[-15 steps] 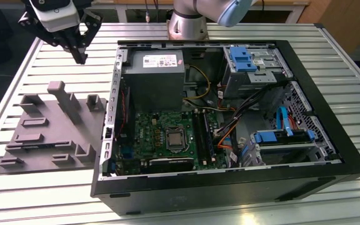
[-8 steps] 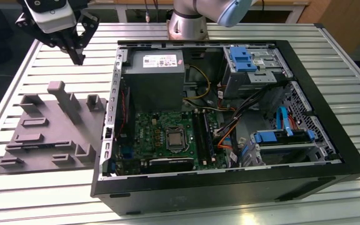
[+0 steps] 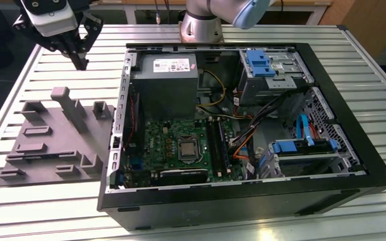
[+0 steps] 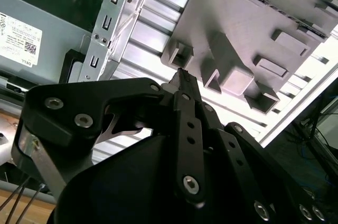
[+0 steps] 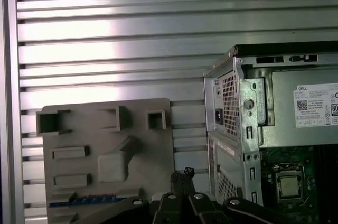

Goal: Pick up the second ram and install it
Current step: 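Reach for the second ram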

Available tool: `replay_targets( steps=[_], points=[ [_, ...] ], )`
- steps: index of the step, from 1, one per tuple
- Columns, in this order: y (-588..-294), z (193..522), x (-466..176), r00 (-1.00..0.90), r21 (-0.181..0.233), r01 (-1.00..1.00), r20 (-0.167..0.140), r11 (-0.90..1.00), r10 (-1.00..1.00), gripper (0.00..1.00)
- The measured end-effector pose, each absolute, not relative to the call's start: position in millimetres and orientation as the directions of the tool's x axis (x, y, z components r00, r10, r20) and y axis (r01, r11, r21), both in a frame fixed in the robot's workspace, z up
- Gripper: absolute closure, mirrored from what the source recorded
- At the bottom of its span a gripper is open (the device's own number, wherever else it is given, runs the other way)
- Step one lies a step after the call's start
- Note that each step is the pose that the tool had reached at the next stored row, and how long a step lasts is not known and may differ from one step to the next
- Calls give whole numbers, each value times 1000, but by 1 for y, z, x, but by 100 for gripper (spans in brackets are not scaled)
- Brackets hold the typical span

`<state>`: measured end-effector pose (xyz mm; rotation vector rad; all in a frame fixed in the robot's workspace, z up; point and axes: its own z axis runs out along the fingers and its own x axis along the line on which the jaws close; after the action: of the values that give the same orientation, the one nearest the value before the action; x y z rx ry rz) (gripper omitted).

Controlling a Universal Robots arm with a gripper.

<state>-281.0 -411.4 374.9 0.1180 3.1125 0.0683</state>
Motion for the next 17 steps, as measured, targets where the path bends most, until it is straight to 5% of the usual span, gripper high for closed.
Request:
replay_targets(
  steps=[17],
  points=[
    [-412,373,-296,-997,45,75,-24,996,76,89]
  ],
)
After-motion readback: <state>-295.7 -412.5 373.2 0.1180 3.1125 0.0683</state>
